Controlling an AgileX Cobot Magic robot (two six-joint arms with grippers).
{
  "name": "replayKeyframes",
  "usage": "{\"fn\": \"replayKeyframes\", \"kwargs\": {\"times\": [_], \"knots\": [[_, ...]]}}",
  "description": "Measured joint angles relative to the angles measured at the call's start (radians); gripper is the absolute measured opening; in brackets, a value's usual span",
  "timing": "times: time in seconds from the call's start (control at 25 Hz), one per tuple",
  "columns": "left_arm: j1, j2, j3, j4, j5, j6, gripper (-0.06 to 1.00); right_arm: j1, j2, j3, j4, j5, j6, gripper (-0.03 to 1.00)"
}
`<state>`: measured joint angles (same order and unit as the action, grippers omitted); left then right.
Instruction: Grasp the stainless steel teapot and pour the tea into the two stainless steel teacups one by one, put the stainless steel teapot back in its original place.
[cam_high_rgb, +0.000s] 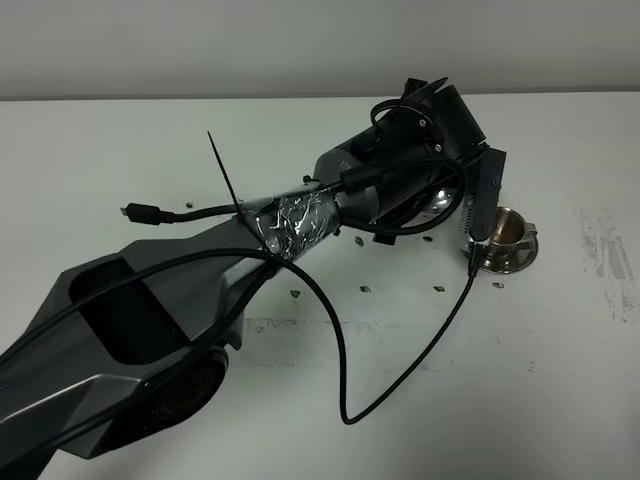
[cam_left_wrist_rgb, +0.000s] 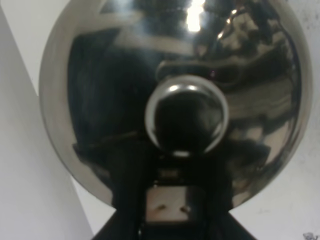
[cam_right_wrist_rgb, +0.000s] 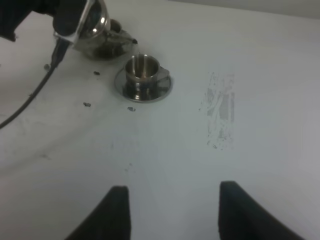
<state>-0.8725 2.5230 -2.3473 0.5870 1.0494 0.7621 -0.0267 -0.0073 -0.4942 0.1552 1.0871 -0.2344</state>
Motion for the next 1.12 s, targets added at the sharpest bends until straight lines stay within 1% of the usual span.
{"fn": "replayKeyframes", "kwargs": {"times": [0.28,0.72,1.12], "knots": [[-0.013,0.002,0.0,0.0,-0.009,-0.005,0.19,0.0,0.0,0.0,0.0,0.0,0.0,0.42],[-0.025,0.002,0.0,0.041,-0.008,-0.012,0.19,0.0,0.0,0.0,0.0,0.0,0.0,0.42],[-0.037,0.004,0.0,0.056,-0.008,-0.013,0.19,0.0,0.0,0.0,0.0,0.0,0.0,0.42]]}}
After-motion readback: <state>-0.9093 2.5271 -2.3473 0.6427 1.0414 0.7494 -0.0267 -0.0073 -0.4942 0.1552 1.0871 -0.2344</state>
